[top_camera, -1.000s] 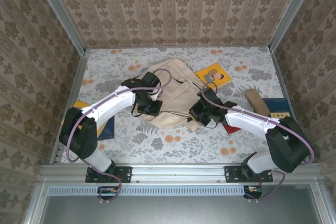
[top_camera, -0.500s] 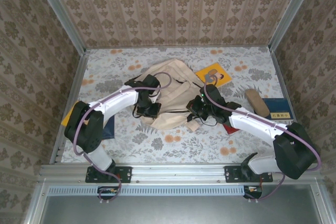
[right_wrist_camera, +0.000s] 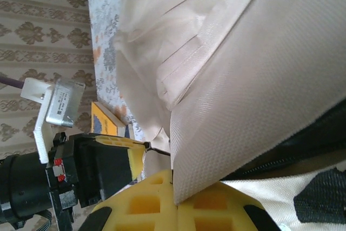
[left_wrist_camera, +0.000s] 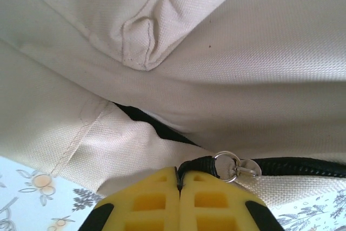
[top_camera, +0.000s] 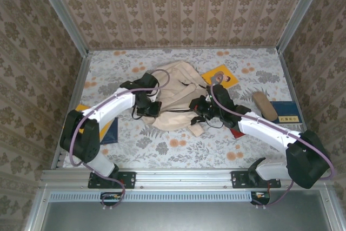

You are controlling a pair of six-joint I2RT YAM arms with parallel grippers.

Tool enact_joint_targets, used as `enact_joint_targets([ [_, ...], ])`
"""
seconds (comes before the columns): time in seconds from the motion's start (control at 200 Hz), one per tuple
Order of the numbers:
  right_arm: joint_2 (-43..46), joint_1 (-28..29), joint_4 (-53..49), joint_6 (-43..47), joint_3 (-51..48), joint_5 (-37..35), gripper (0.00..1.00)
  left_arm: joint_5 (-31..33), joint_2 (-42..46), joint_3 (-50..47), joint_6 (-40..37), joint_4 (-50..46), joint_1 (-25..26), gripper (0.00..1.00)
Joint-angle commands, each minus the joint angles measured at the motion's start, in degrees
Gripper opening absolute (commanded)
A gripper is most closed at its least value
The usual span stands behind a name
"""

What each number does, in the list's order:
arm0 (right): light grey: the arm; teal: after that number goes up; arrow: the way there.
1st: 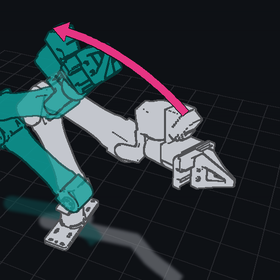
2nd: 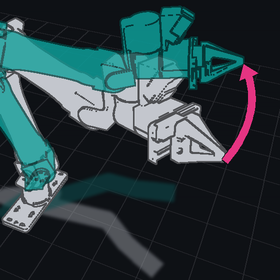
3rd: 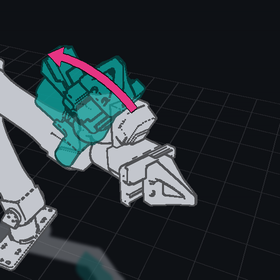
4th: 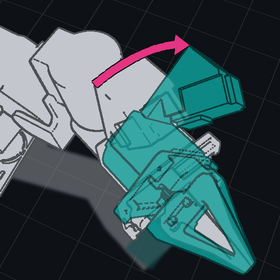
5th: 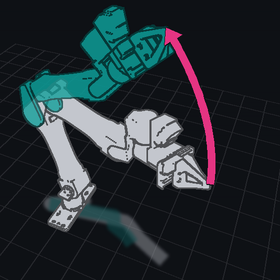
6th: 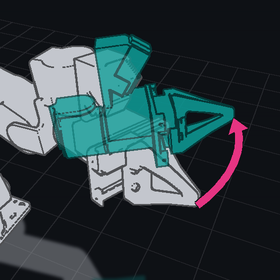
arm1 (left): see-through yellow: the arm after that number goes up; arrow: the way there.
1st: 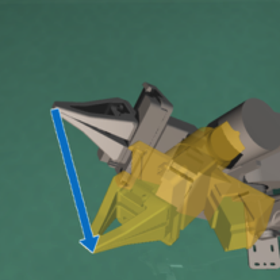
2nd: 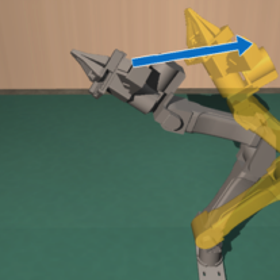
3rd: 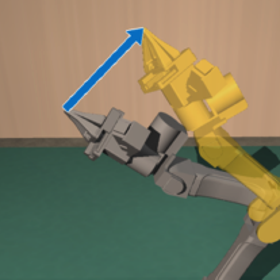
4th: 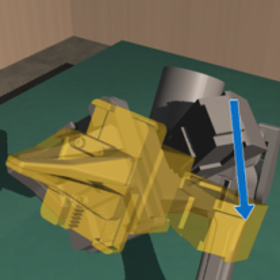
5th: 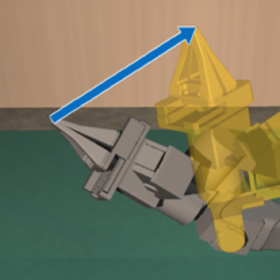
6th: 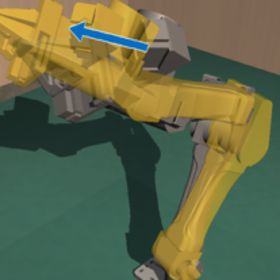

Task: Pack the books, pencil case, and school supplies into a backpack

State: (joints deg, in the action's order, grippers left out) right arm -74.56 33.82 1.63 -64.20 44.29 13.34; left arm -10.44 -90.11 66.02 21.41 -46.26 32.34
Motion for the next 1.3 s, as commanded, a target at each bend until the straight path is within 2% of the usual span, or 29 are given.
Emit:
enact_joint_targets([
  [0.0, -1.9, 0.3, 5.7, 1.1, 4.2, 1.9, 0.0, 5.5, 4.2, -1.5, 1.3, 0.7, -3.6, 0.0],
  [0.04, -3.5, 0.7, 7.0, 1.0, 5.1, 2.6, 0.0, 2.8, 5.4, -1.8, 1.2, 2.5, -4.7, 0.0],
  [0.08, -4.7, 1.0, 7.6, 0.9, 6.2, 3.0, 0.0, -3.1, 6.5, -2.9, 1.0, 5.5, -5.9, 0.0],
  [0.095, -6.4, 1.1, 7.7, 0.8, 6.6, 3.2, 0.0, -5.4, 6.9, -3.3, 1.1, 6.6, -8.1, 0.0],
  [0.15, -9.1, 1.3, 7.6, 0.2, 8.2, 3.4, 0.0, -11.2, 7.7, -4.2, 2.0, 8.7, -11.0, 0.0],
  [0.385, -17.0, 1.4, 9.6, 0.9, 14.7, 5.6, 0.0, -7.9, 6.2, -4.4, 2.3, 6.2, -19.2, 0.06],
  [0.445, -18.9, 1.6, 9.9, 1.1, 16.8, 7.0, 0.0, -7.4, 5.4, -4.1, 2.7, 6.2, -20.9, 0.13],
  [0.61, -24.1, 2.0, 8.5, 1.1, 22.0, 8.7, 0.0, -6.3, 6.3, -2.7, 5.5, 5.6, -25.1, 0.49],
  [0.68, -25.8, 2.1, 4.6, 1.9, 24.2, 7.6, 0.04, -7.1, 8.7, -4.1, 7.7, 6.2, -28.0, 0.63],
  [0.725, -26.6, 2.3, 1.9, 2.4, 25.0, 6.9, 0.09, -6.7, 10.3, -5.3, 8.9, 5.8, -29.9, 0.66],
  [0.805, -27.2, 2.5, -3.2, 3.0, 25.4, 4.8, 0.25, -4.7, 12.9, -8.0, 10.6, 4.7, -34.3, 0.7],
  [0.85, -26.9, 2.6, -6.3, 3.6, 24.8, 3.1, 0.39, -4.0, 14.0, -9.8, 11.5, 4.4, -37.3, 0.72],
  [0.93, -25.3, 2.6, -9.3, 5.1, 22.9, 0.9, 0.51, -3.4, 15.6, -13.0, 12.5, 4.8, -42.8, 0.76],
  [0.975, -24.0, 2.6, -11.2, 6.5, 22.2, 0.0, 0.61, -1.6, 16.1, -14.3, 12.9, 5.0, -45.3, 0.79],
  [1.065, -21.2, 2.6, -15.4, 9.9, 21.3, -2.1, 0.76, 2.7, 15.9, -16.0, 14.2, 5.8, -49.2, 0.84],
  [1.14, -19.1, 2.3, -17.8, 12.2, 20.8, -3.1, 0.85, 4.7, 14.4, -16.7, 14.8, 7.6, -51.2, 0.84],
  [1.295, -16.1, 1.7, -19.5, 15.8, 19.7, -2.2, 0.93, 3.4, 7.6, -14.1, 12.8, 10.0, -52.1, 0.84],
])
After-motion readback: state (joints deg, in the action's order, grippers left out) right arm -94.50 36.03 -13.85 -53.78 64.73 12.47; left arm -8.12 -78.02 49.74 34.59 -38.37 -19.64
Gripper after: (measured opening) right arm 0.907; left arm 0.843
